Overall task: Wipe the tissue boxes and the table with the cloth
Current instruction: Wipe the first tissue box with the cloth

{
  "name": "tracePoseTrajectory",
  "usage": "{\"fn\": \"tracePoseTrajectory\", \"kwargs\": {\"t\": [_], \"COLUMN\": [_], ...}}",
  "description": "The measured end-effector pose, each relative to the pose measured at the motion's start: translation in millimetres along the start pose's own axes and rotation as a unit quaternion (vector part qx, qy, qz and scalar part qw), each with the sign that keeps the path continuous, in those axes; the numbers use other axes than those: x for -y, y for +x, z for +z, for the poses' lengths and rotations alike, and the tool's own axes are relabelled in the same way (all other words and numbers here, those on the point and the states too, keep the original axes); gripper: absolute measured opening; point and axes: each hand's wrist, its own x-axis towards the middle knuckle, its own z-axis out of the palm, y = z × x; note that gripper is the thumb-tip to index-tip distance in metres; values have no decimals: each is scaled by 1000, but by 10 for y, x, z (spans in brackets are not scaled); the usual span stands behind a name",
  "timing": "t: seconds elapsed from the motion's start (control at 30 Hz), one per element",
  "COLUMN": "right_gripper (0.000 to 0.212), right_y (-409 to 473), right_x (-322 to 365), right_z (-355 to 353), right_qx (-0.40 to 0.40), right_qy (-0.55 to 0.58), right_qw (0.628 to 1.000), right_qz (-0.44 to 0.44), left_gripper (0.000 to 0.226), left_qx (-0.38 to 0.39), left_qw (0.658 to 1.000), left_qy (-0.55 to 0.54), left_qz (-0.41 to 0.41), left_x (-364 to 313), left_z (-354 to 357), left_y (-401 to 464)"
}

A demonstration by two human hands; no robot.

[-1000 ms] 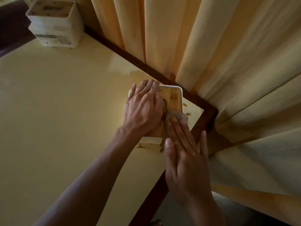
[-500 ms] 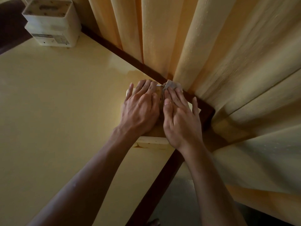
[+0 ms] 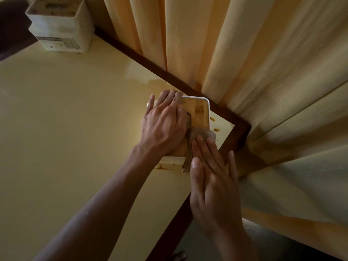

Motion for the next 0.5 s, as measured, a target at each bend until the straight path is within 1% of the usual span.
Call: {"fn": "tracePoseTrajectory", "kwargs": {"t": [0.23, 0.37, 0.43, 0.5], "right_gripper": [63, 56, 52, 49], "right_y": [658, 971, 1021, 1019], "right_x": [-156, -215, -207, -177], "right_z": [30, 12, 1, 1], "right_qx": [61, 69, 66, 63], "right_qy": [-4, -11, -10, 5], "right_qw": [998, 997, 998, 998], "right_qz": [3, -18, -17, -16], "left_gripper": [56, 59, 61, 63], "left_qx": [3, 16, 14, 29], "left_qw": [1000, 1000, 1000, 999], "left_qy": [-2, -9, -7, -11], "left_qz": [-9, -5, -7, -8], "left_x": [-3, -2, -13, -5], "left_z": [10, -11, -21, -27], "left_y": [5, 5, 3, 1]}}
